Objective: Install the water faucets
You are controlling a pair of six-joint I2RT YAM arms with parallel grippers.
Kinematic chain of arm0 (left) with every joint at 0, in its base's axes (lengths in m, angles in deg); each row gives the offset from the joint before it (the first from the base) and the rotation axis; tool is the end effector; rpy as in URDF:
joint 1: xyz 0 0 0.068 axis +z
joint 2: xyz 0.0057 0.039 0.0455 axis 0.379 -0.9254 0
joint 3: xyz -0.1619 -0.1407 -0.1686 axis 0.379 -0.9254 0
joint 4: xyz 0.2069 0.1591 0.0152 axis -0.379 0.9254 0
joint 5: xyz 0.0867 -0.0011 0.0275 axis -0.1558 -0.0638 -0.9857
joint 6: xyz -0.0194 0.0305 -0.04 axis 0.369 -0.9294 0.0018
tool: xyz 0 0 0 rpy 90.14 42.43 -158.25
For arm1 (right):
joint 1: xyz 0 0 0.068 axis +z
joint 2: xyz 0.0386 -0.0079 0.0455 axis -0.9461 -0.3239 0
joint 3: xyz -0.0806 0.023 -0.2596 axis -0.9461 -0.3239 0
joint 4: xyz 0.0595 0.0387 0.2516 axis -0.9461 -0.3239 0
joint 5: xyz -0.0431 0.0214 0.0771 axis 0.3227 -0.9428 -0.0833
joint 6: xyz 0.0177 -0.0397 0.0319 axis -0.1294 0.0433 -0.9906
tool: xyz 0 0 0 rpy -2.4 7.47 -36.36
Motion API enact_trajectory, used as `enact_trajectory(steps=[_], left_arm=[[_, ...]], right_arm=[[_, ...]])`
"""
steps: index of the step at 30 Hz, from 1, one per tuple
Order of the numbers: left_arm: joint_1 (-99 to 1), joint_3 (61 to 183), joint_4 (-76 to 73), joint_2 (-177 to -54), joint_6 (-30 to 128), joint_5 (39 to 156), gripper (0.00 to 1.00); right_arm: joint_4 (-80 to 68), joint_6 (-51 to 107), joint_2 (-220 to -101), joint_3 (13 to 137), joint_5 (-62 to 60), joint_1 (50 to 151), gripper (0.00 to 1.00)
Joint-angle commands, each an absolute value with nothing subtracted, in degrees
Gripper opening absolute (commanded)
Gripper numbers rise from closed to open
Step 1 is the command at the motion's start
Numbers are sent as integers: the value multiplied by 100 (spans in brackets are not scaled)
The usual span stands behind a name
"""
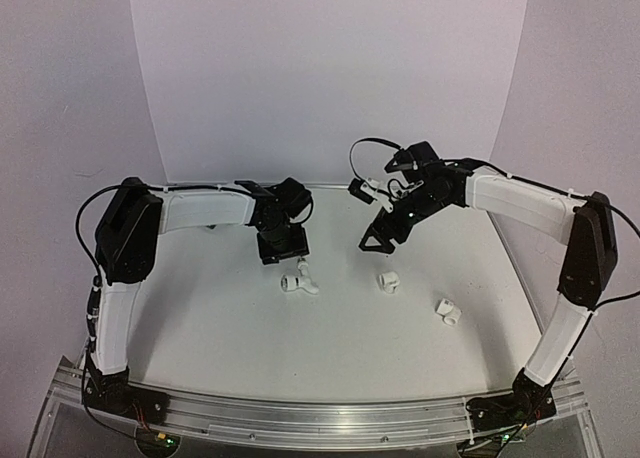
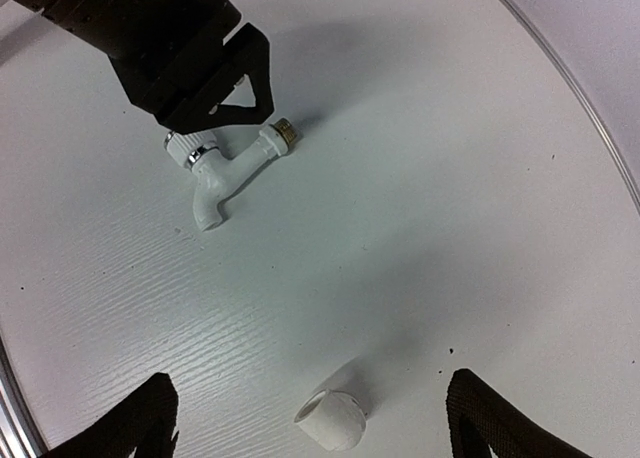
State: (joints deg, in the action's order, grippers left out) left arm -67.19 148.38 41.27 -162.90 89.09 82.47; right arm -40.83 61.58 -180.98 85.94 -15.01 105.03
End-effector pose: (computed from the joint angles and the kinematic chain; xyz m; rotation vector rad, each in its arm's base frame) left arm 0.3270 -0.3201 0.1865 -0.1868 2.7421 -0.3334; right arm 0.3183 0.2299 0.2846 -1.3731 2.0150 0.5082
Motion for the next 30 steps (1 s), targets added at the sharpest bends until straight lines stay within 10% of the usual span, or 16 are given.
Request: enact_trajectory(steps=[1,30], left_arm=[[-6806,15304,4333,-16564,8598,8169,64],[-6941,15507,4224,-17122,7873,9161,30]], right_arm=[[-4149,6086,-17757,8443,-1689,10383,90],[-4159,5953,-17869,8706,-2033,10219,89]])
